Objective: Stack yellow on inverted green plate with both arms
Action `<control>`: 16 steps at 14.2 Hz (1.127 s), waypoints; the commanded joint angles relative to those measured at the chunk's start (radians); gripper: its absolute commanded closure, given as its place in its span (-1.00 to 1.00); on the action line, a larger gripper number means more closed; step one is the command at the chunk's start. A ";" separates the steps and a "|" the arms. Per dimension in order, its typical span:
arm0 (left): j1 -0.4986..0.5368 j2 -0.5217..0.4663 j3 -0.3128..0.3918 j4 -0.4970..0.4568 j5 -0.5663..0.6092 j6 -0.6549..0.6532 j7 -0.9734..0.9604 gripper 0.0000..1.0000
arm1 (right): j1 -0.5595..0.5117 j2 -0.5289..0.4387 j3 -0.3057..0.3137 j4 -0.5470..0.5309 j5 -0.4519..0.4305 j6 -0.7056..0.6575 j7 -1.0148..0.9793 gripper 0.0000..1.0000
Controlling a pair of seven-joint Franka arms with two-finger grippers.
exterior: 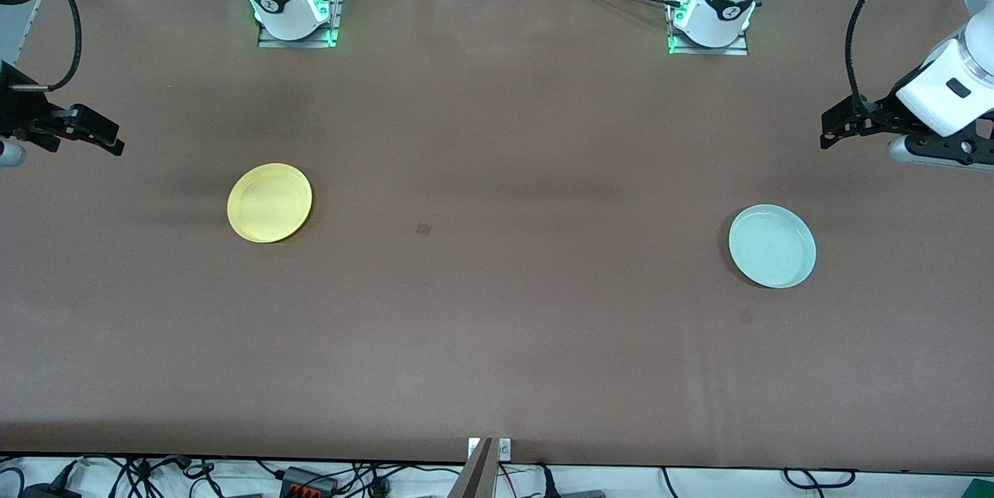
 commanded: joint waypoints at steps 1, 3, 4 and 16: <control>0.005 -0.015 -0.006 -0.012 -0.008 0.000 -0.004 -1.00 | -0.003 -0.012 0.003 -0.005 0.004 0.001 -0.014 -1.00; 0.005 -0.015 -0.006 -0.012 -0.008 0.000 -0.004 -1.00 | -0.003 -0.012 0.001 -0.005 0.004 -0.001 -0.014 -1.00; 0.005 -0.015 -0.006 -0.013 -0.008 0.000 -0.004 -1.00 | -0.003 -0.012 0.003 -0.005 0.004 -0.001 -0.014 -1.00; 0.008 0.004 -0.004 -0.003 -0.003 -0.002 -0.004 -1.00 | 0.000 -0.008 0.004 -0.003 0.004 -0.001 -0.014 -1.00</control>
